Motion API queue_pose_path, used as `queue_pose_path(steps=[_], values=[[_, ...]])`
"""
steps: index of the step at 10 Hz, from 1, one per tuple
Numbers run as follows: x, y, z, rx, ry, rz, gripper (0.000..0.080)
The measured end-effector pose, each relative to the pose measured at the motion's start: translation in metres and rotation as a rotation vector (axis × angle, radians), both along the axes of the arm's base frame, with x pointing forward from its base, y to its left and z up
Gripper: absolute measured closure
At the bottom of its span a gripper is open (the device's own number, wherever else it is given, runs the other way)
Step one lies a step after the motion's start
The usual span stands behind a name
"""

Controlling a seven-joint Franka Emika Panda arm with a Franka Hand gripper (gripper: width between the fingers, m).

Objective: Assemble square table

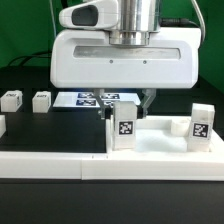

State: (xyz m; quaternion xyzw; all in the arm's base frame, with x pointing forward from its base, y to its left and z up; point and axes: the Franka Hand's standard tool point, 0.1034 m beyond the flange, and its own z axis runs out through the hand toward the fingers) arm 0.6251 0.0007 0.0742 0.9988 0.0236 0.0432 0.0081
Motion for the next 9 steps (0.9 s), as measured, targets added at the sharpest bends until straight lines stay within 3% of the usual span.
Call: queue_pose_path(steps=[1,4,8,9], values=[[-0.0002,-0.0001,-0.0004,0.008,-0.001,-0.096,0.0509],[0.0005,0.0001,-0.0024,0.028,-0.002,-0.355,0.0509],[0.0036,-0.0011,-0.0031,0.065,0.012,-0.902,0.0509],[0.0027,-0.0032,-0.0027,0.090,0.016,-0.987,0.0509]])
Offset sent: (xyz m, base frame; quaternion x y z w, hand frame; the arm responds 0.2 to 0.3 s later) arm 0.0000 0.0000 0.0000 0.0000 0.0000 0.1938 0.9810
